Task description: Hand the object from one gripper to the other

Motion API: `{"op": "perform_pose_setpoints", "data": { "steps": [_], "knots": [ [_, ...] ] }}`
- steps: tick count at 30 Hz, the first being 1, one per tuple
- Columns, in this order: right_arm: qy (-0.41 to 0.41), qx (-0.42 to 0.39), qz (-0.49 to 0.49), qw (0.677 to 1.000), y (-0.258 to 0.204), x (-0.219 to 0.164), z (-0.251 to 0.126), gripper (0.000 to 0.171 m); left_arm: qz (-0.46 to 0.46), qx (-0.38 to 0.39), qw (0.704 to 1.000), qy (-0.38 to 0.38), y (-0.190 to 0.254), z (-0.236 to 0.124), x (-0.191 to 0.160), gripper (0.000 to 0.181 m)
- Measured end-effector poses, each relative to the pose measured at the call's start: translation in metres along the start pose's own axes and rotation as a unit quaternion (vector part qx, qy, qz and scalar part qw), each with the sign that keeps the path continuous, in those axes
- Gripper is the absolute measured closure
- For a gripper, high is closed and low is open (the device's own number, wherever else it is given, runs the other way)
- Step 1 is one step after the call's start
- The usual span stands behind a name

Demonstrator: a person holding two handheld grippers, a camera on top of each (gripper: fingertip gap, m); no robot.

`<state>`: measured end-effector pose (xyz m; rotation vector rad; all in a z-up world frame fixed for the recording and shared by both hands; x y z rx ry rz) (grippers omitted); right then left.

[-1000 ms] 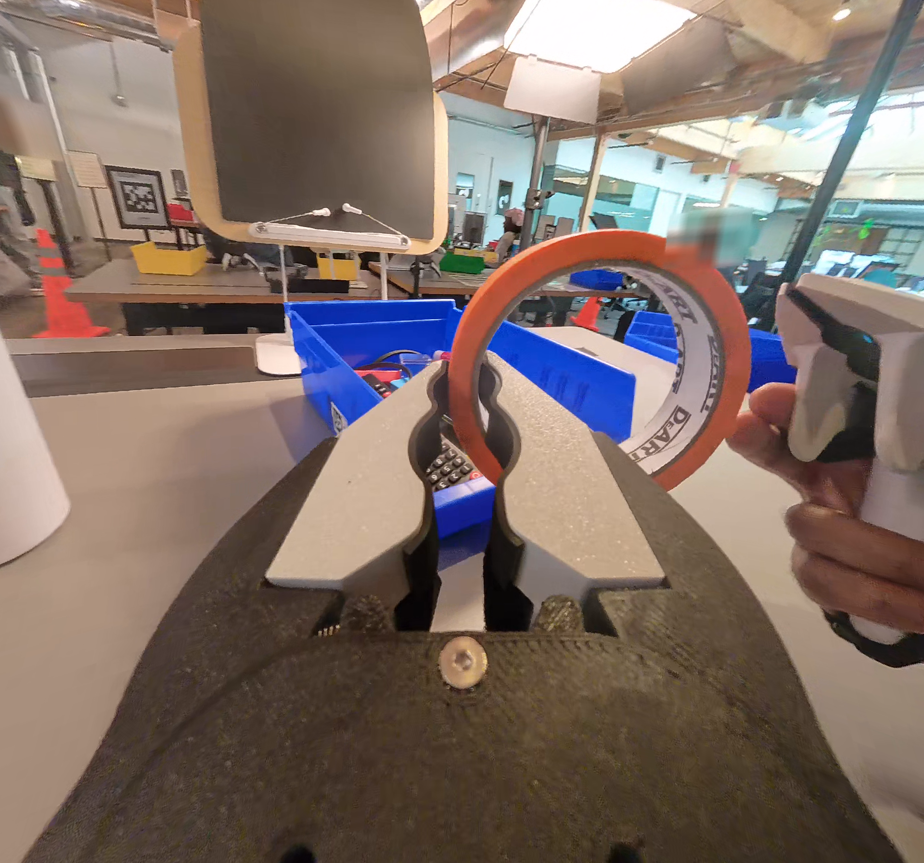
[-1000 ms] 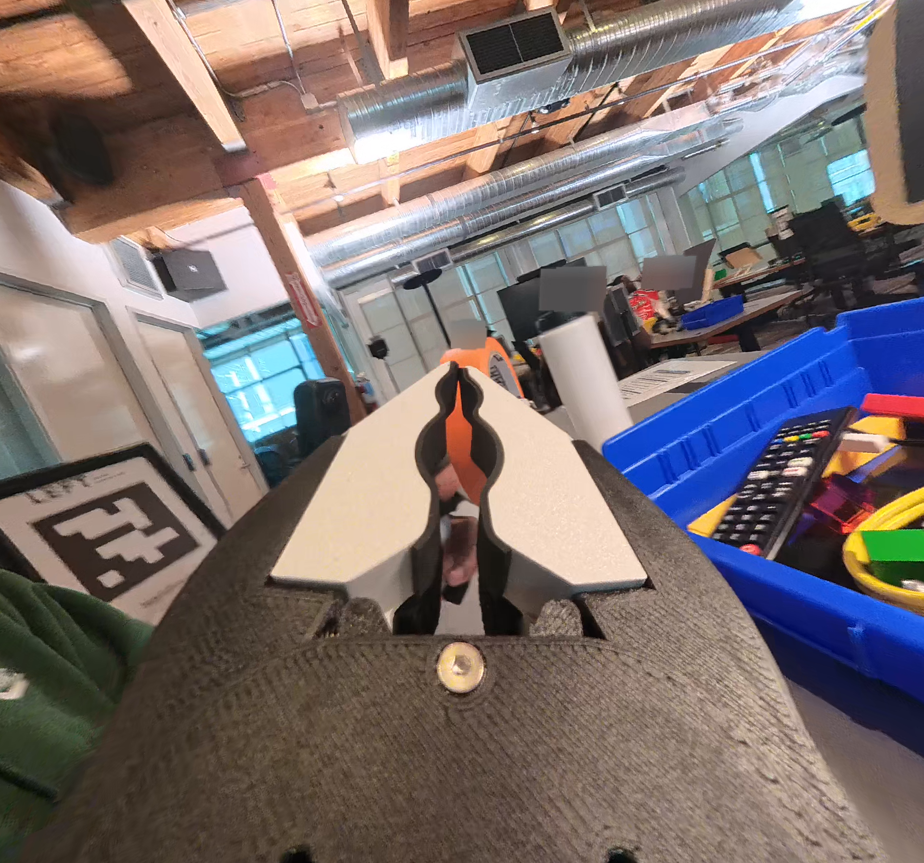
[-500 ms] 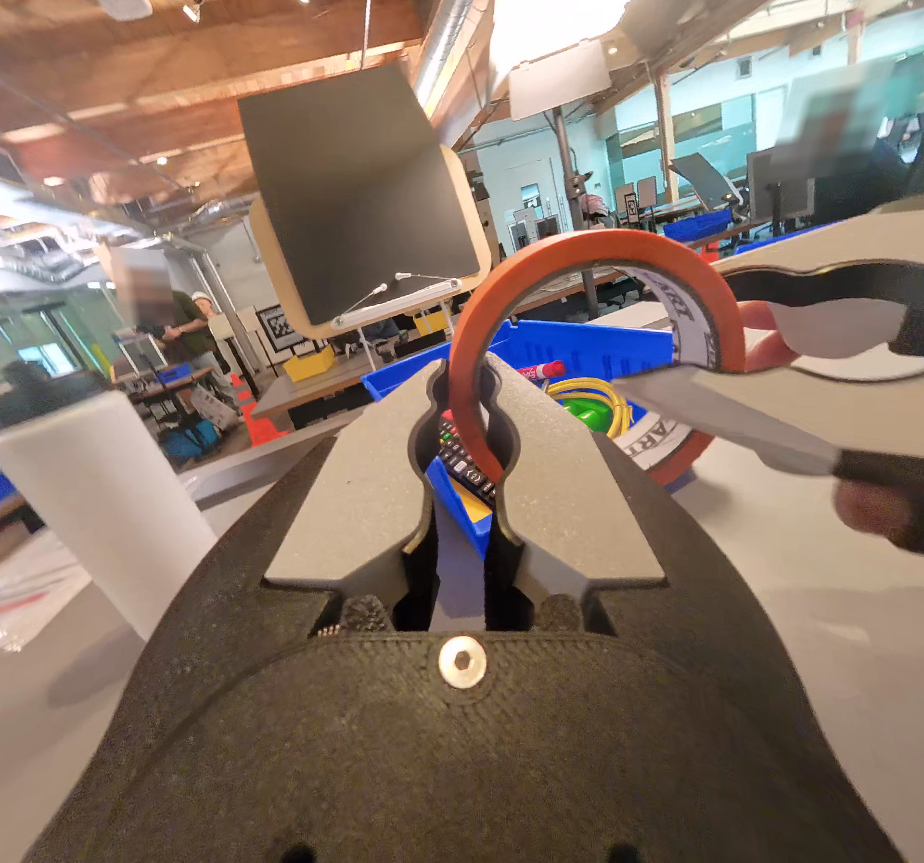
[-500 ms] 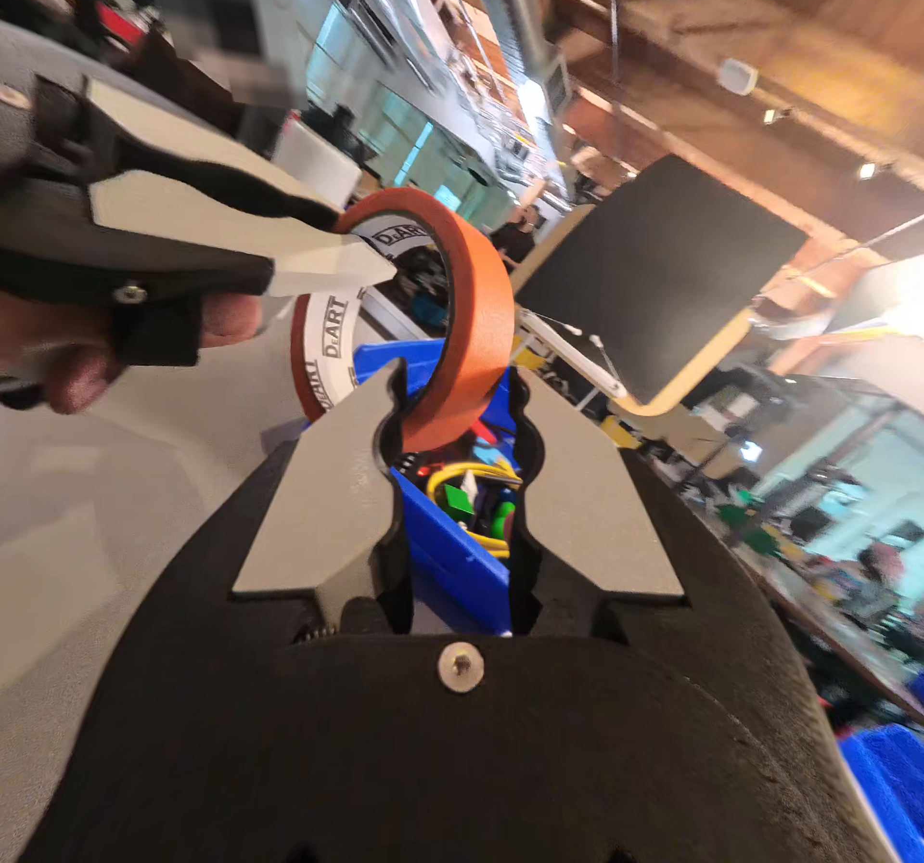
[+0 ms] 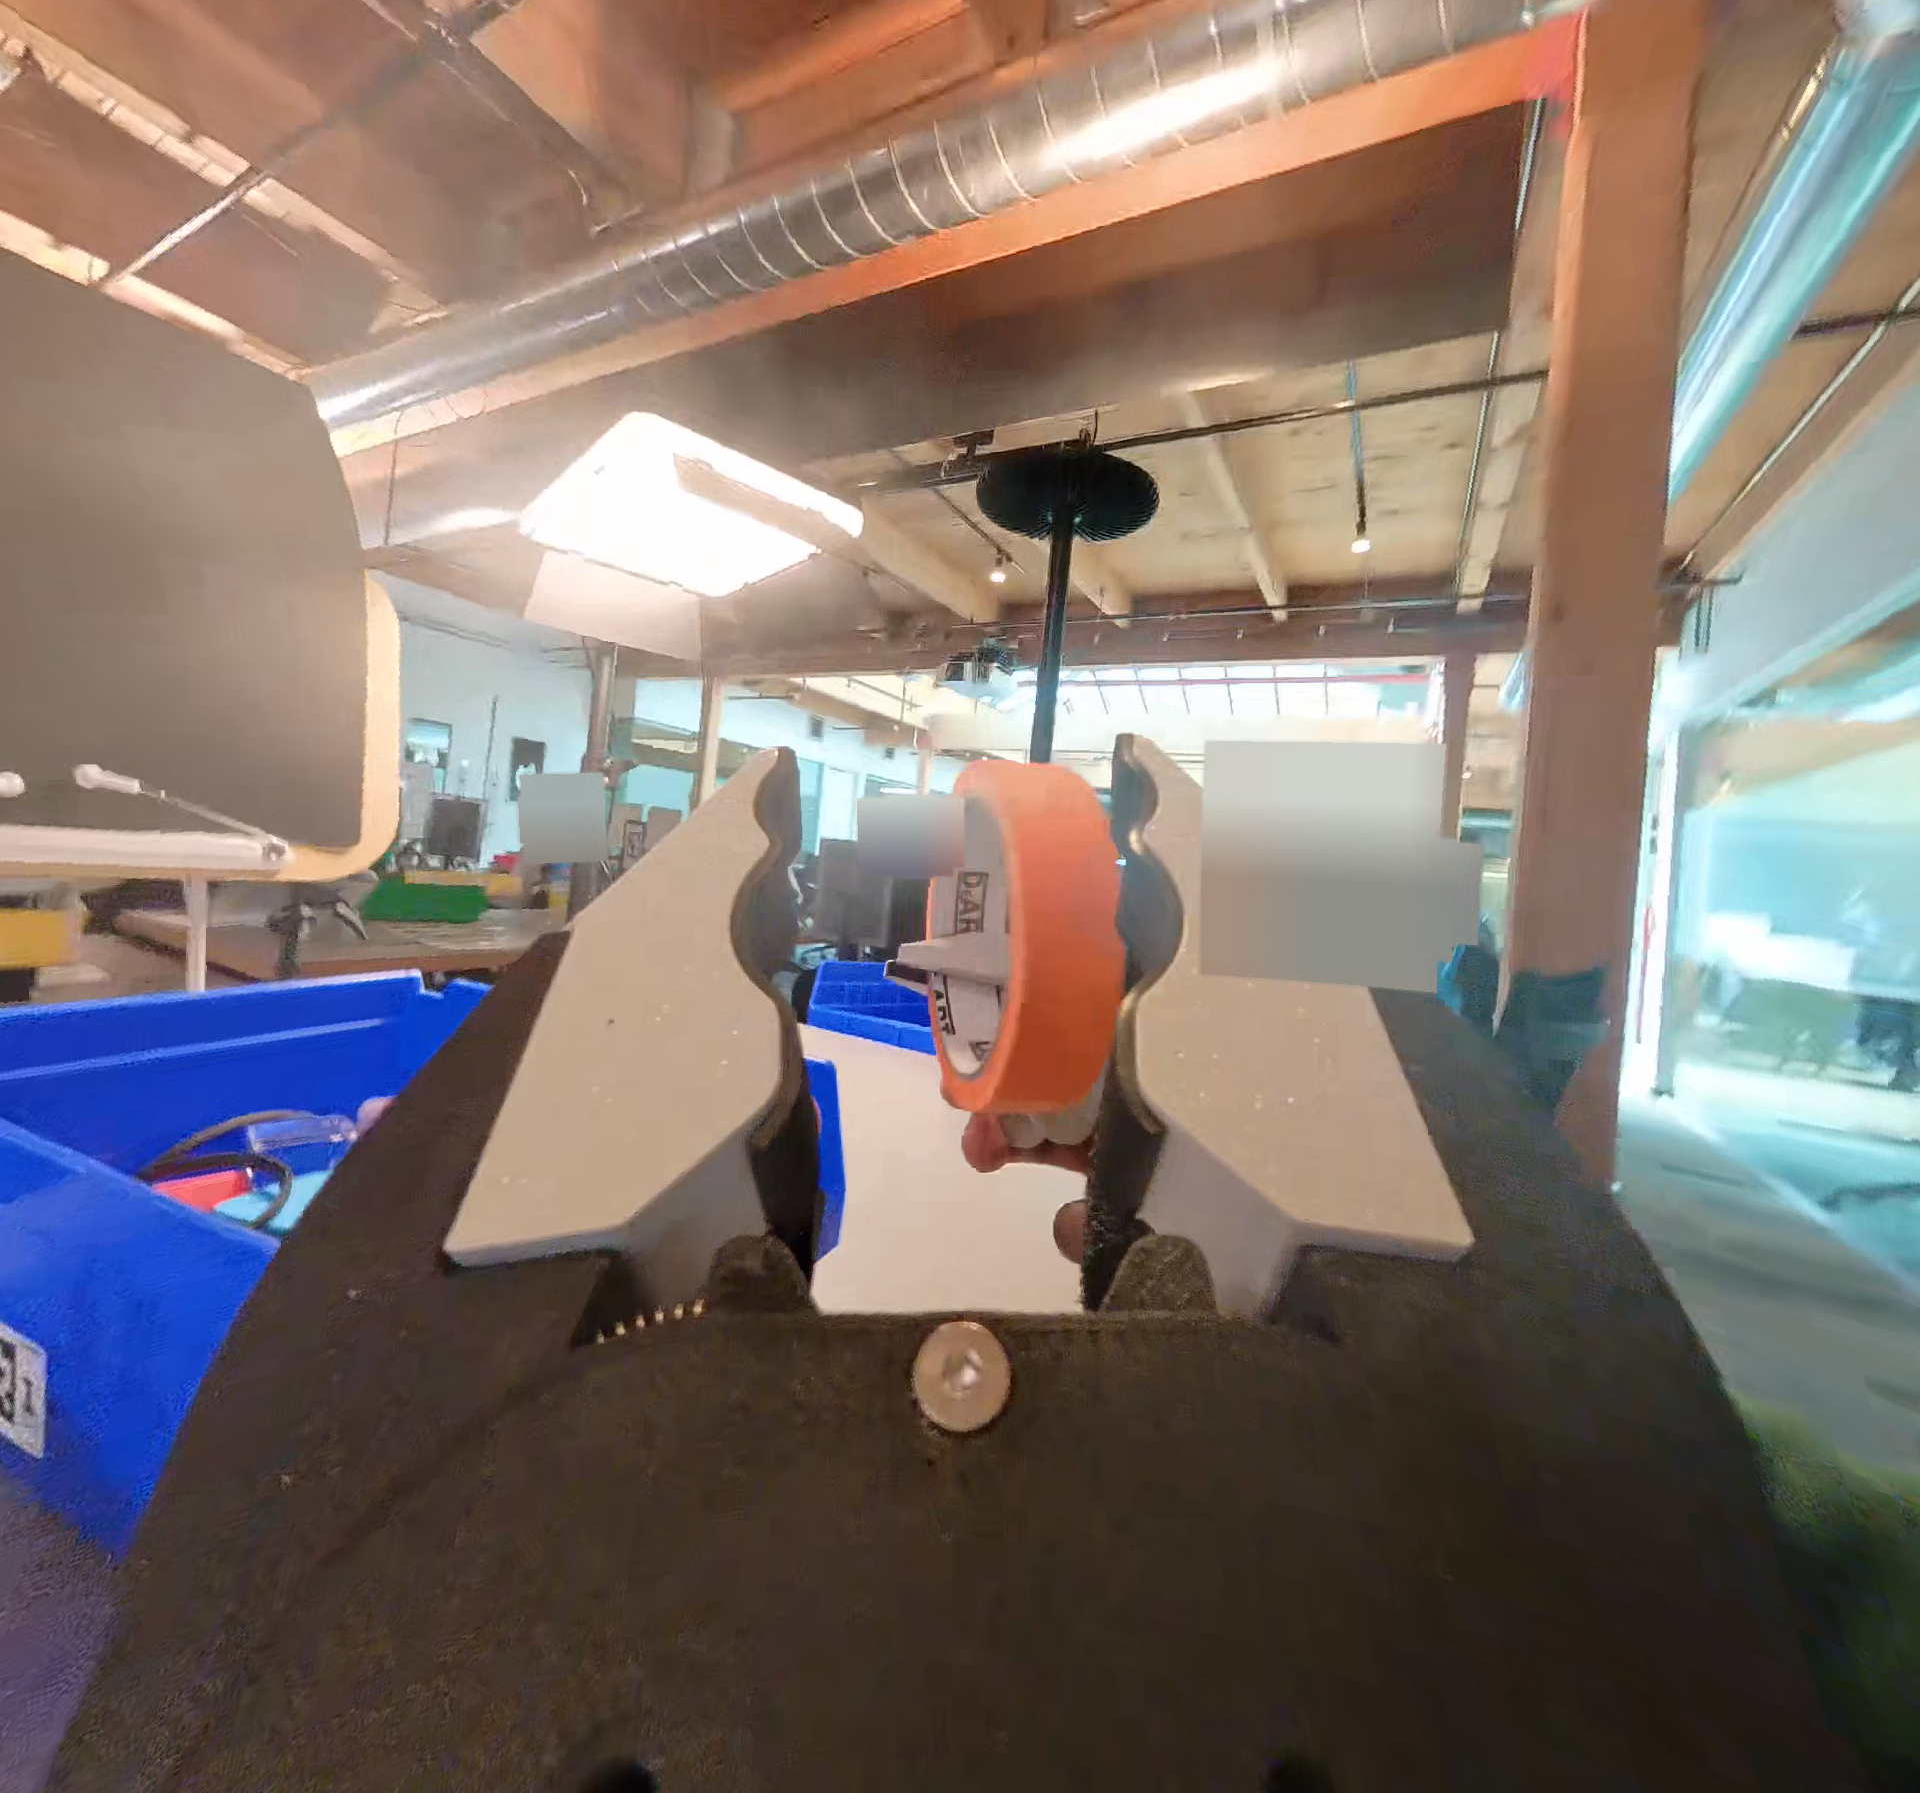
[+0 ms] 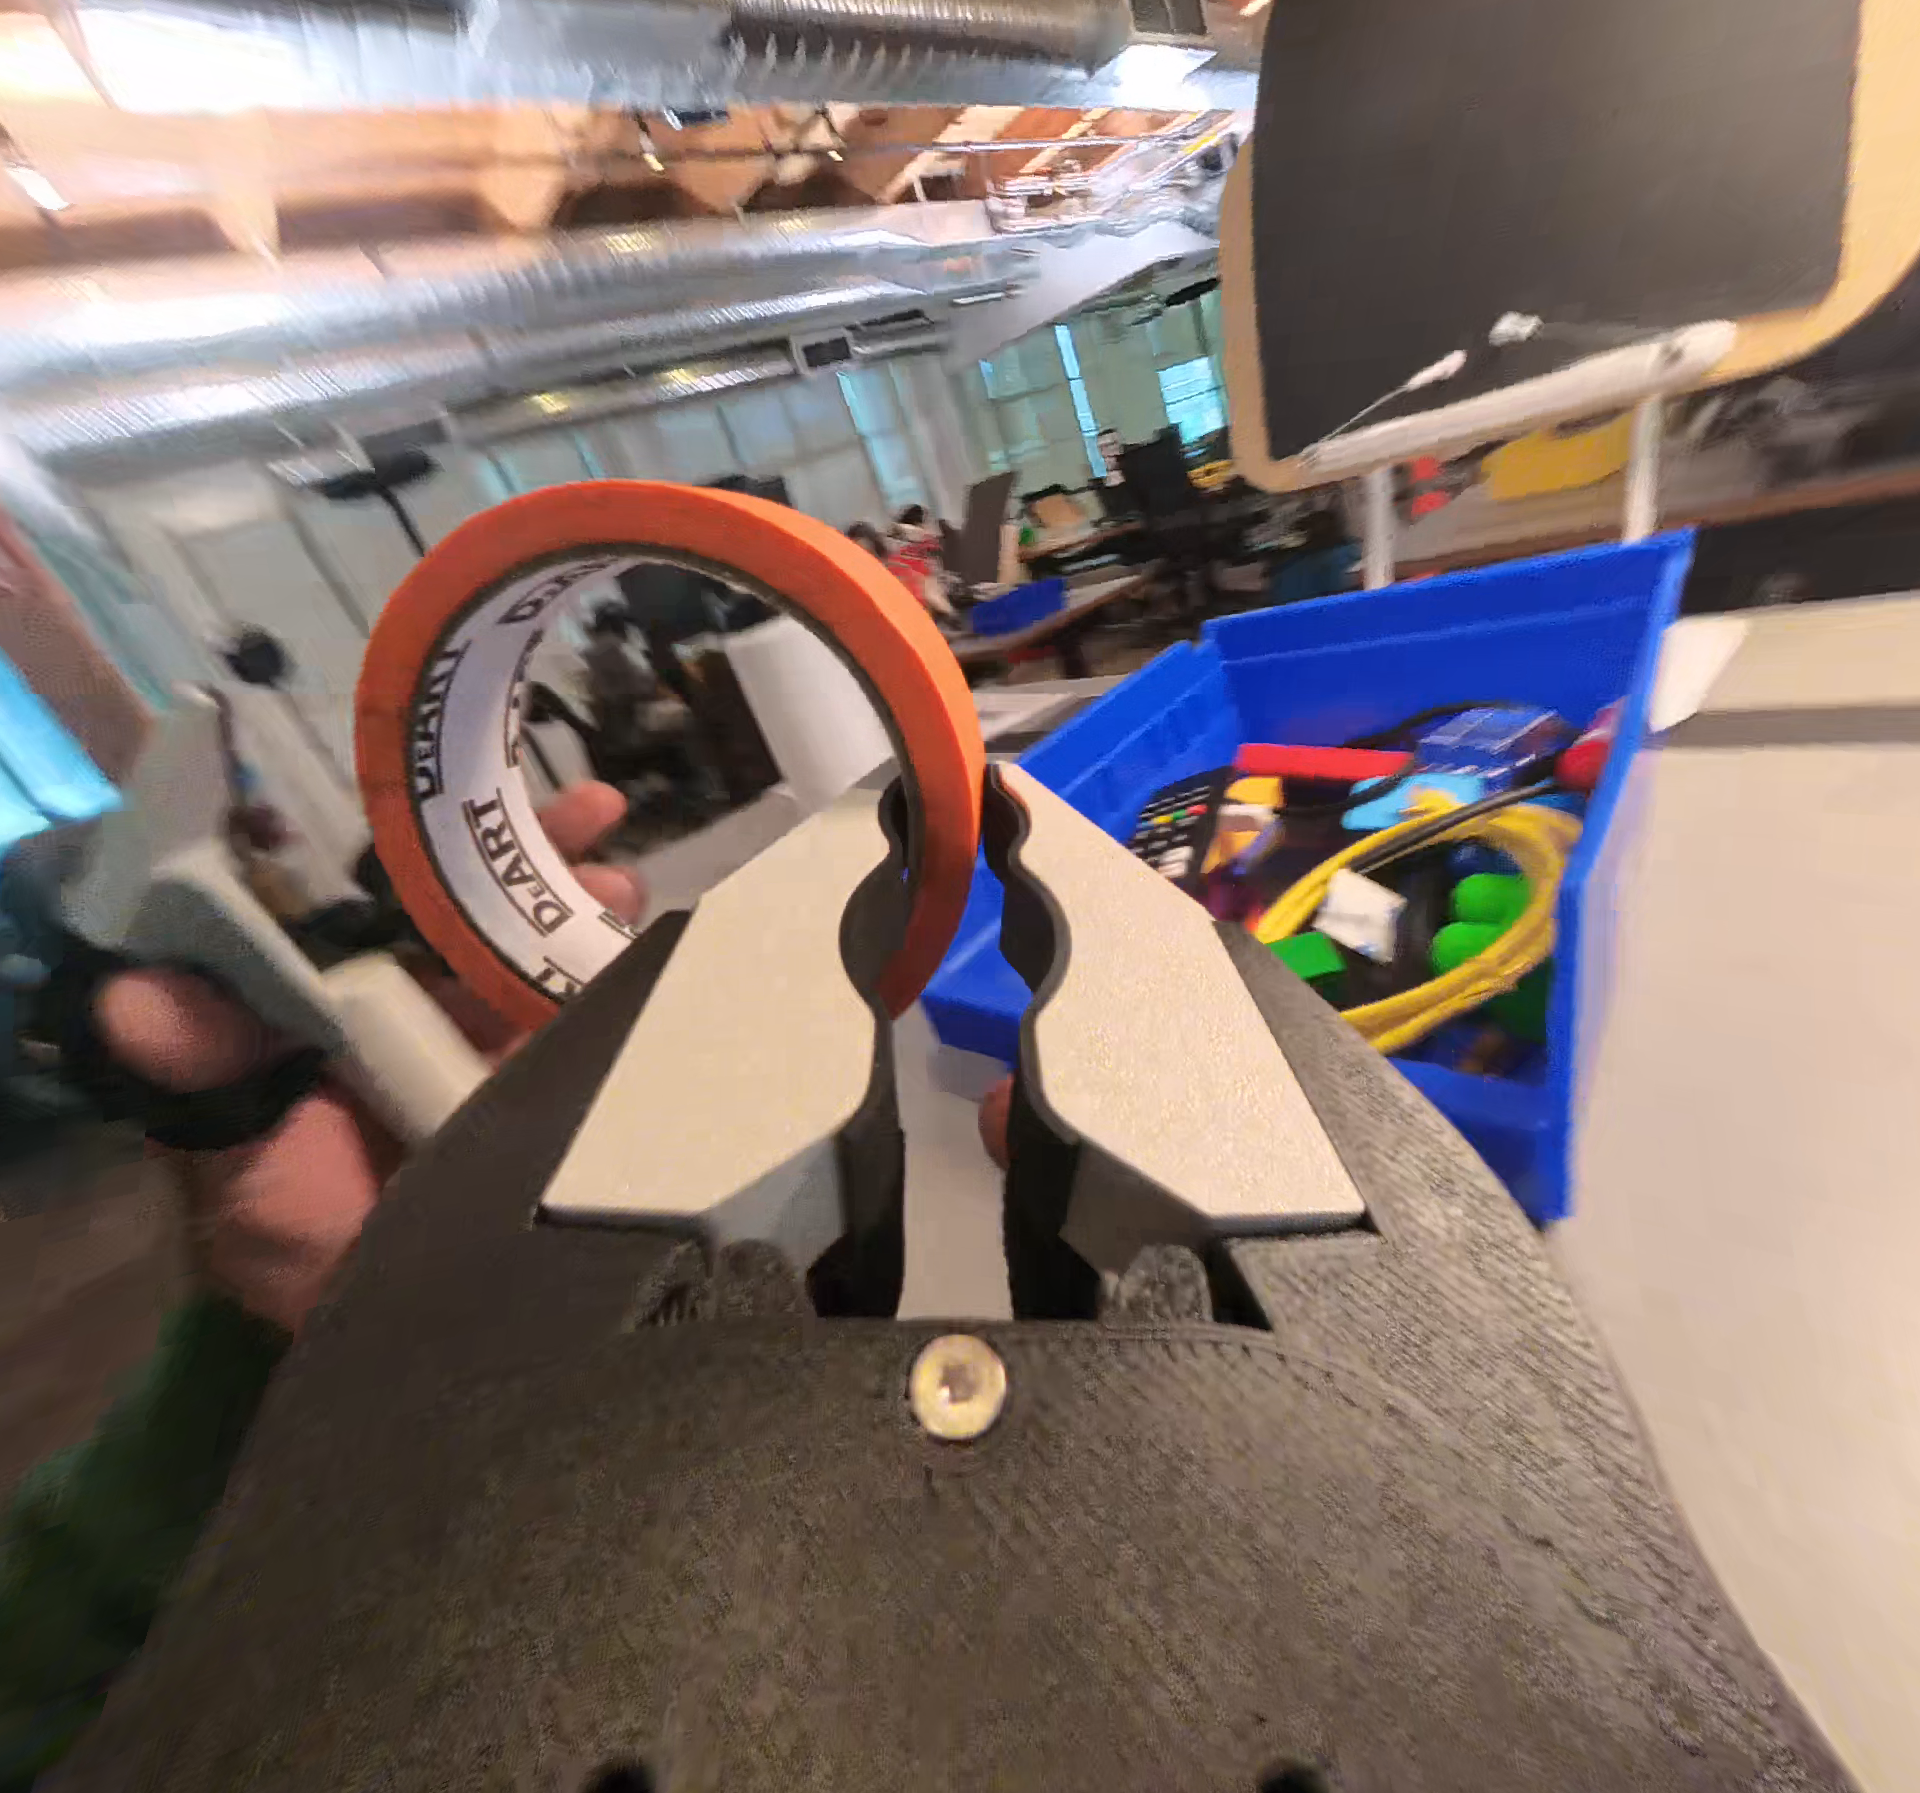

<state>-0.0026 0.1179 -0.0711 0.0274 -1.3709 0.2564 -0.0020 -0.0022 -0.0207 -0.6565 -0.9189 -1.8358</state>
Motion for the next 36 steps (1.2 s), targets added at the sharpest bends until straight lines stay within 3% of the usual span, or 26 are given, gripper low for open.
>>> {"op": "perform_pose_setpoints", "data": {
  "steps": [3, 6, 10, 14, 16, 19, 27, 30, 32, 34, 36],
  "knots": [
    [0.017, 0.045, 0.115, 0.992, 0.002, -0.002, 0.001, 0.162, -0.025, 0.01, 0.999, -0.042, -0.006, 0.005, -0.015, 0.115],
    [0.038, 0.051, 0.158, 0.985, 0.005, 0.001, 0.0, 0.161, 0.021, 0.021, 0.993, -0.117, -0.002, 0.012, -0.045, 0.11],
    [0.04, 0.041, 0.131, 0.99, 0.002, 0.003, 0.001, 0.161, 0.132, 0.036, 0.978, -0.16, 0.004, 0.016, -0.068, 0.114],
    [0.024, 0.022, 0.063, 0.997, -0.006, 0.001, 0.004, 0.162, 0.178, 0.031, 0.968, -0.171, 0.012, 0.019, -0.079, 0.116],
    [0.018, 0.014, 0.029, 0.999, -0.009, 0.001, 0.005, 0.162, 0.196, 0.04, 0.966, -0.162, 0.012, 0.02, -0.078, 0.122],
    [0.013, 0.01, -0.012, 1.0, -0.015, 0.001, 0.006, 0.161, 0.222, 0.056, 0.964, -0.134, 0.012, 0.019, -0.07, 0.148],
    [0.005, 0.026, -0.035, 0.999, -0.023, -0.001, 0.007, 0.154, 0.284, 0.098, 0.947, -0.114, 0.003, 0.015, -0.057, 0.152],
    [0.005, 0.02, -0.059, 0.998, -0.022, 0.002, 0.006, 0.14, 0.344, 0.146, 0.922, -0.102, -0.009, 0.01, -0.046, 0.153],
    [0.007, 0.015, -0.081, 0.997, -0.023, 0.004, 0.005, 0.133, 0.406, 0.179, 0.89, -0.101, -0.016, 0.007, -0.041, 0.153],
    [0.013, 0.027, -0.101, 0.994, -0.029, 0.008, 0.003, 0.127, 0.495, 0.194, 0.84, -0.111, -0.019, 0.006, -0.042, 0.152],
    [0.01, 0.054, -0.105, 0.993, -0.036, 0.007, 0.003, 0.118, 0.597, 0.198, 0.767, -0.127, -0.022, 0.004, -0.045, 0.153]
  ]
}}
Point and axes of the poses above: each gripper's, where its closed fingertips meet, z out along the fingers, x out of its top, y = z × x across the jaws, the point moved 1 cm from there along -z, back along the fingers, and after that the axes turned 15 degrees about -z, right-handed, at the moved point
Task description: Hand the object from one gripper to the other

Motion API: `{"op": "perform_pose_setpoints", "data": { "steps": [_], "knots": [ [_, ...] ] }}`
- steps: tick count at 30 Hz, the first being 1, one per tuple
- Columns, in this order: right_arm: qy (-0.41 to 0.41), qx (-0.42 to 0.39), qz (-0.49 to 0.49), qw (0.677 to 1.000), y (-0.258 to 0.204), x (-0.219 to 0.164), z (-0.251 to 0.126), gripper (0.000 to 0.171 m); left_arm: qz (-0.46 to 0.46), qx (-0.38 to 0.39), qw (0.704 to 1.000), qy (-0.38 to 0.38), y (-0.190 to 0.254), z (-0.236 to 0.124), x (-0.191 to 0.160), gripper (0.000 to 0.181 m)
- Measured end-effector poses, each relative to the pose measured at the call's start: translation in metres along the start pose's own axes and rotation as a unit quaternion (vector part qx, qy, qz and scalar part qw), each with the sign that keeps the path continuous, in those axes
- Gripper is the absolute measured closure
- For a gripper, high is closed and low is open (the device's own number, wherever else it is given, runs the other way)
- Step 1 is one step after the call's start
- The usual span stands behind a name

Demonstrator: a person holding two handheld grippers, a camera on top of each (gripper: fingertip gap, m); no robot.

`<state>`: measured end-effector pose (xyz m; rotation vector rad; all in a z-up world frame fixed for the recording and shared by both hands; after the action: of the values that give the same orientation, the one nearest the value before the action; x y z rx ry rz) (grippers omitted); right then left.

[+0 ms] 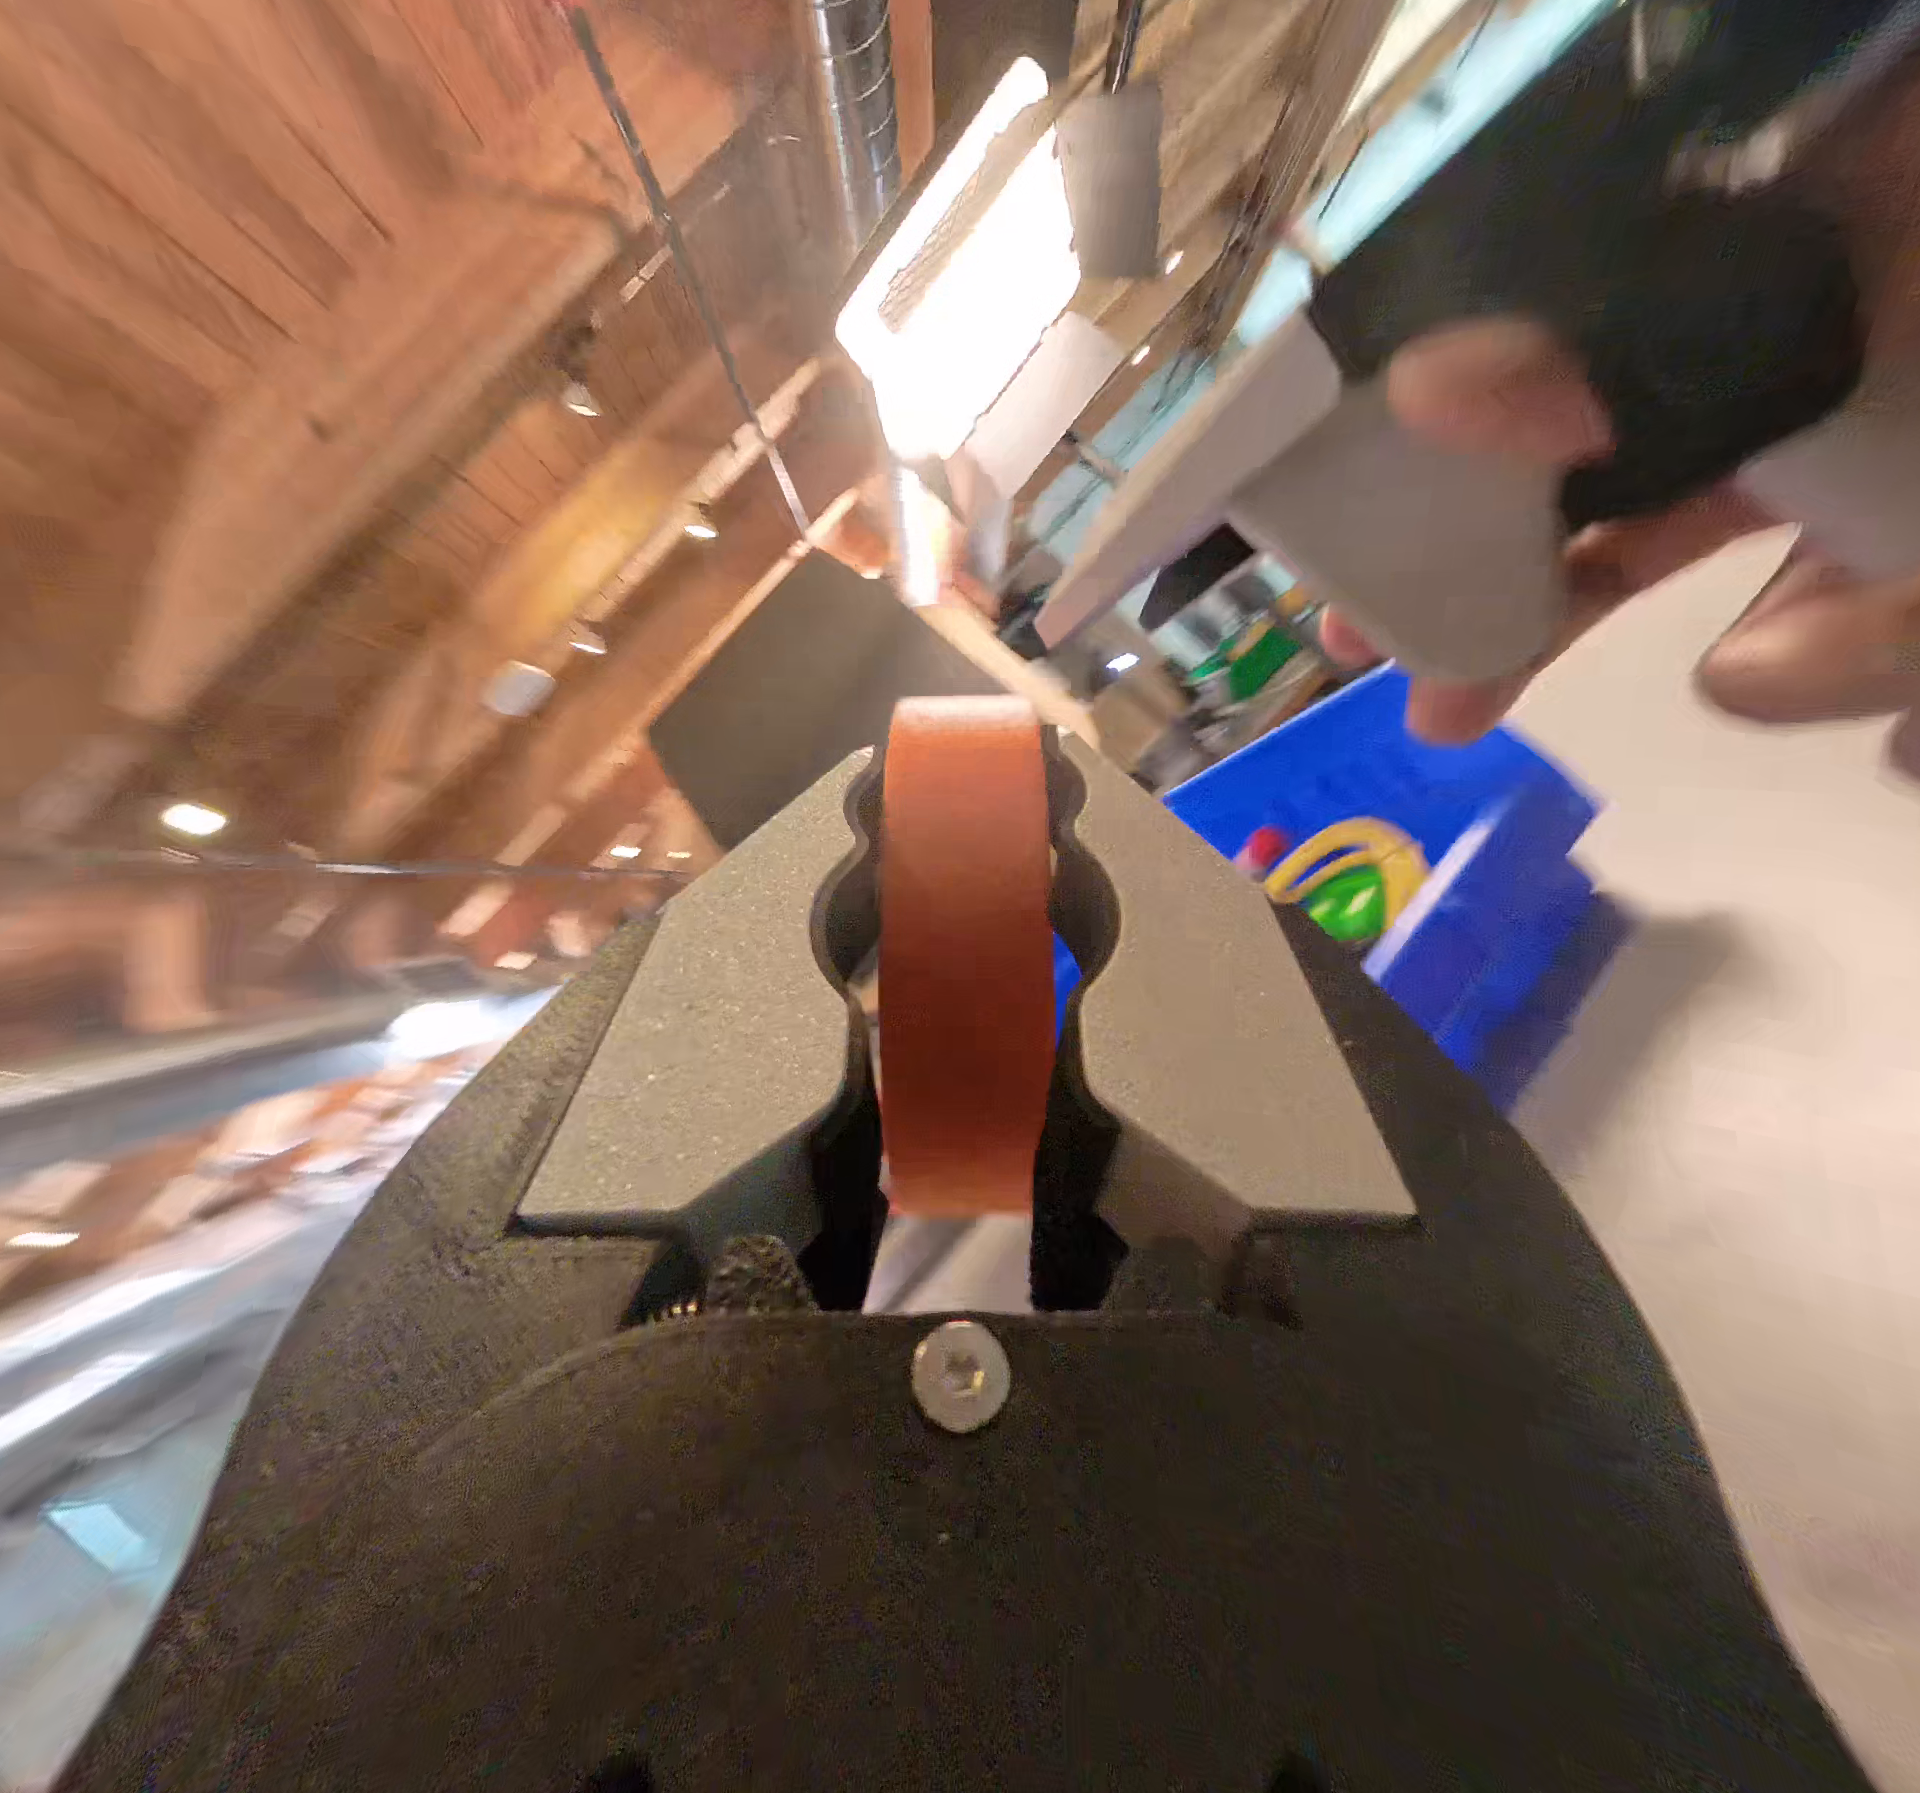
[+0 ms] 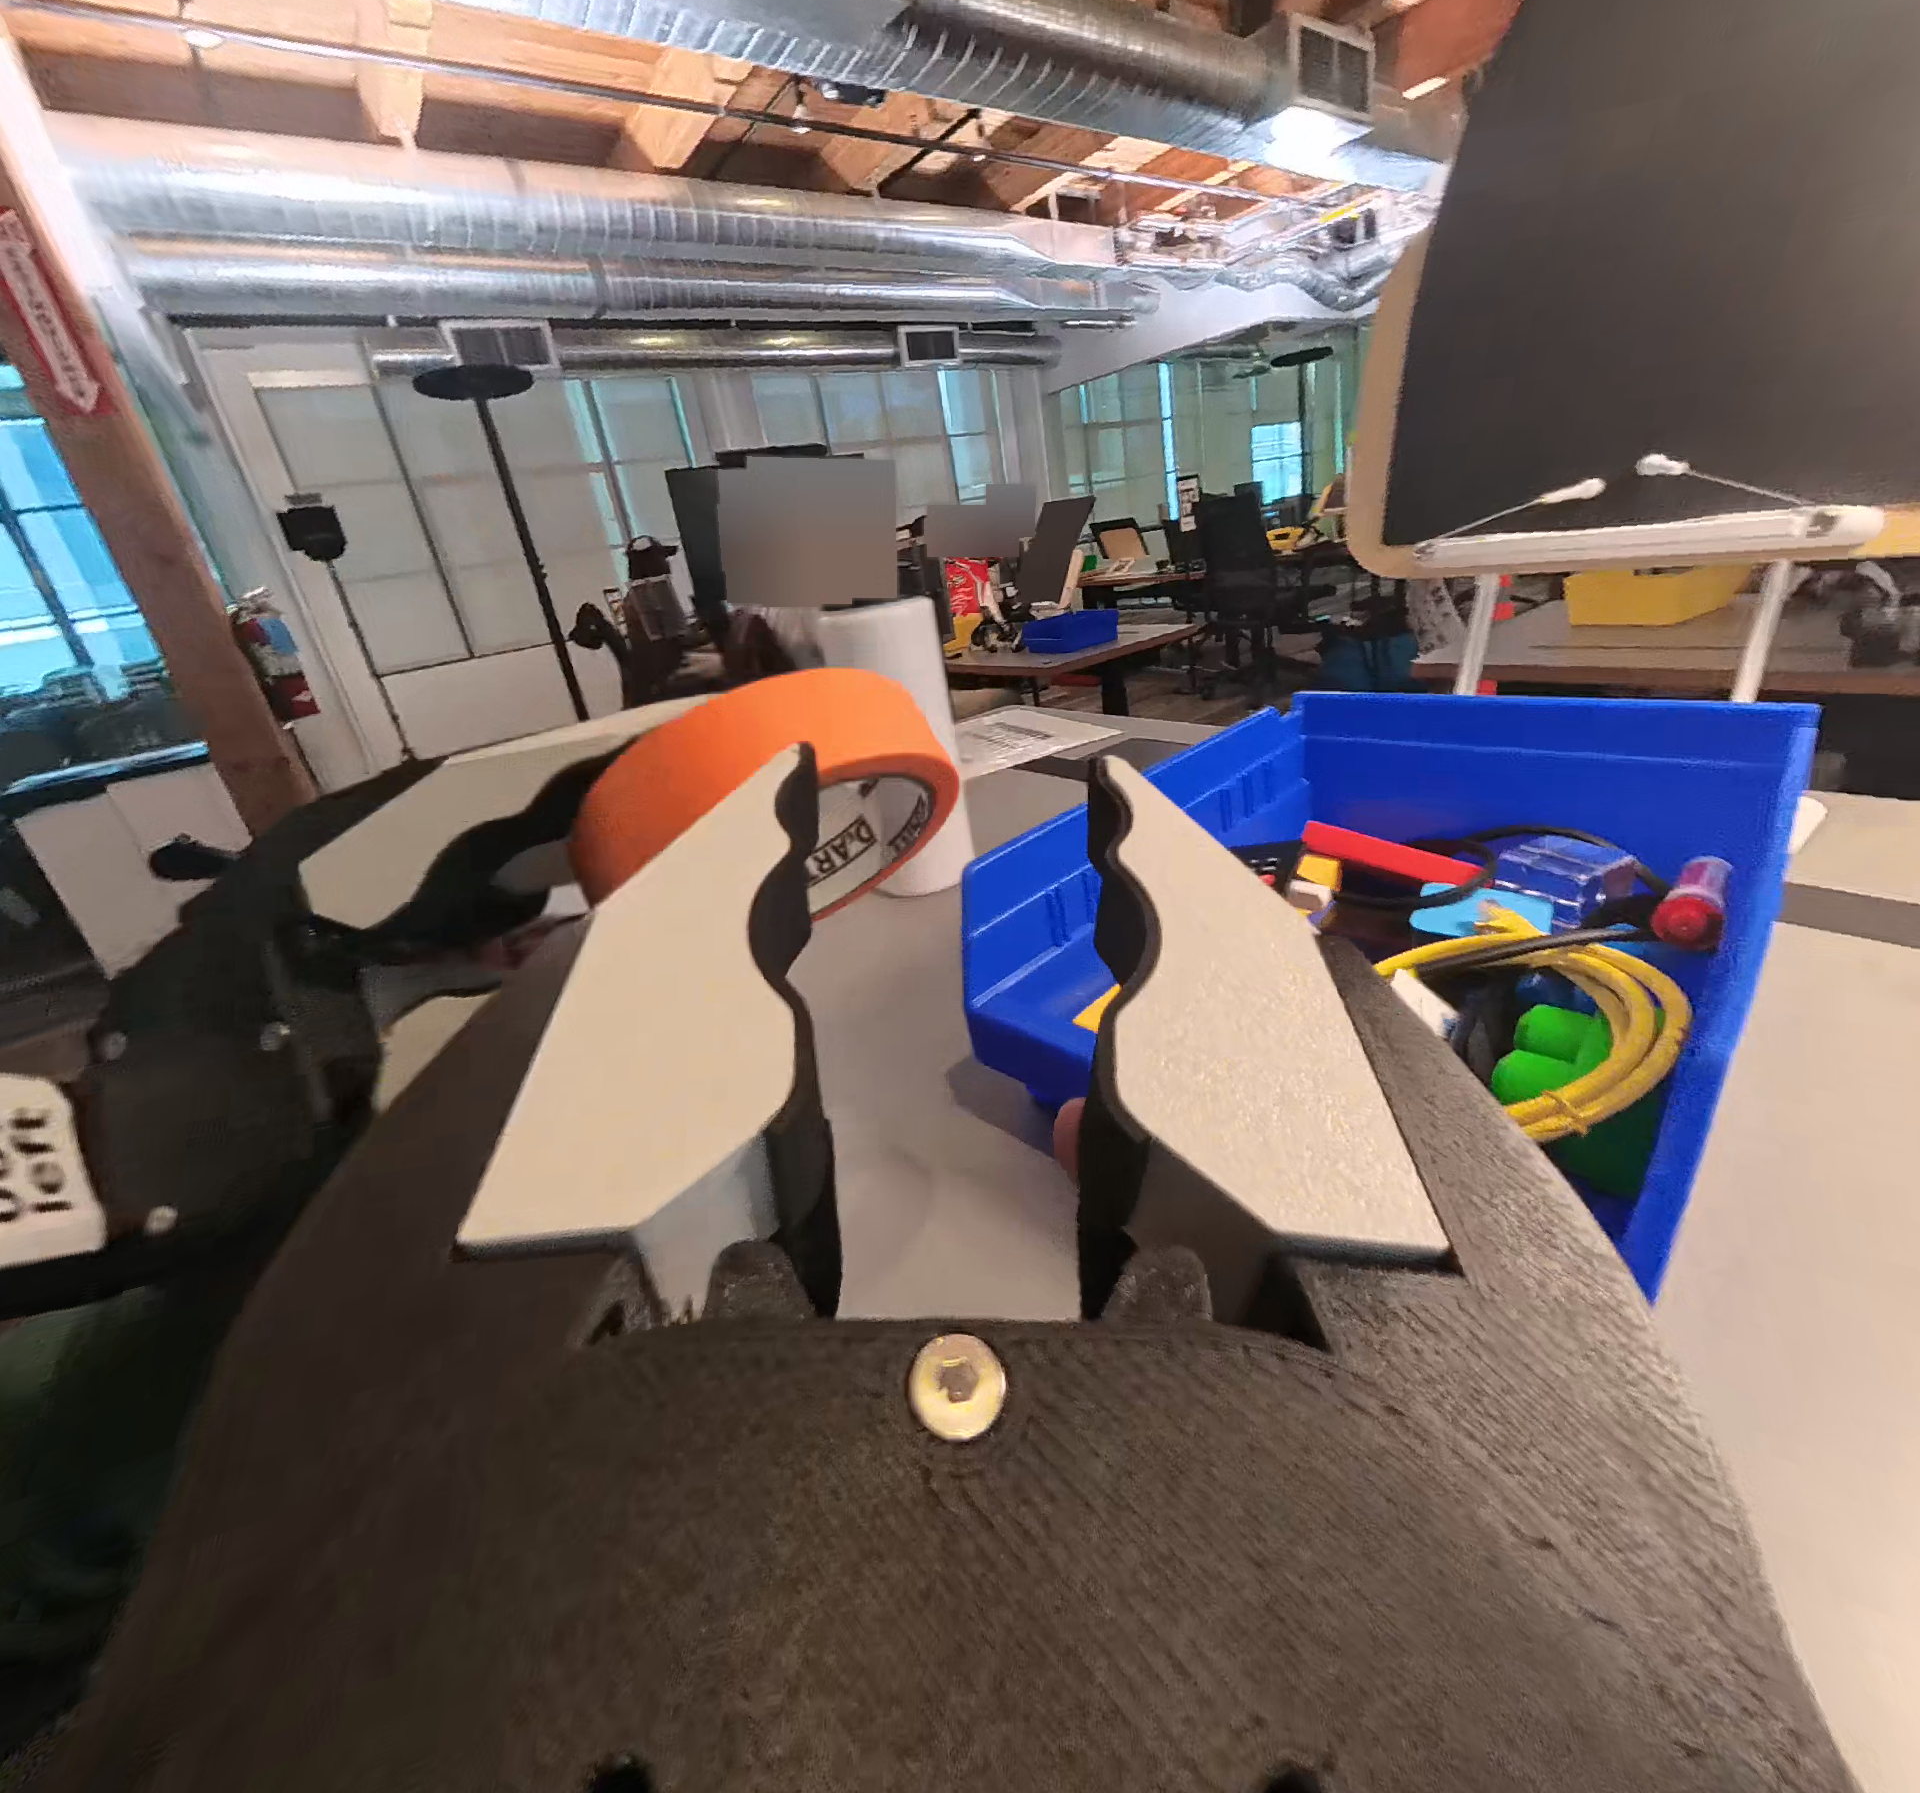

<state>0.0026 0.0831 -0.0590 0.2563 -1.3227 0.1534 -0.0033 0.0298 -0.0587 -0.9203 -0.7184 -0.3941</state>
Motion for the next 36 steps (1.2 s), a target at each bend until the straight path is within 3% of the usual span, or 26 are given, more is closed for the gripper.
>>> {"op": "perform_pose_setpoints", "data": {
  "steps": [2, 5, 11, 19, 22, 25, 36],
  "knots": [
    [-0.003, 0.031, 0.035, 0.999, -0.005, -0.002, 0.002, 0.11, 0.04, 0.02, 0.999, -0.007, -0.003, 0.0, -0.002, 0.152],
    [-0.017, 0.073, 0.087, 0.993, -0.013, -0.009, 0.004, 0.105, 0.01, -0.022, 1.0, -0.006, 0.008, 0.001, -0.002, 0.153],
    [-0.039, 0.089, 0.145, 0.985, -0.009, -0.017, 0.004, 0.104, 0.053, -0.052, 0.997, -0.002, 0.023, 0.0, -0.002, 0.153],
    [-0.051, 0.162, 0.31, 0.935, -0.006, -0.022, -0.004, 0.107, 0.167, -0.111, 0.979, 0.035, 0.058, -0.008, 0.004, 0.153],
    [-0.074, 0.158, 0.317, 0.932, -0.002, -0.028, -0.007, 0.116, 0.188, -0.119, 0.974, 0.039, 0.063, -0.009, 0.003, 0.153],
    [-0.094, 0.155, 0.303, 0.936, -0.001, -0.033, -0.009, 0.113, 0.208, -0.111, 0.971, 0.048, 0.063, -0.009, 0.006, 0.153],
    [-0.074, 0.171, 0.295, 0.937, -0.005, -0.027, -0.009, 0.128, 0.2, -0.112, 0.972, 0.047, 0.065, -0.009, 0.004, 0.153]
  ]
}}
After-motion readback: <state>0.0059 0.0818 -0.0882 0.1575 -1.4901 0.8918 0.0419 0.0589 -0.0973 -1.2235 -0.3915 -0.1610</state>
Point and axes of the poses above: each gripper's, where its closed fingertips meet, z out along the fingers, x out of its top, y = z × x across the jaws, the point moved 1 cm from there along -z, back along the fingers, and after that the axes turned 15 degrees about -z, right-handed, at the moved point
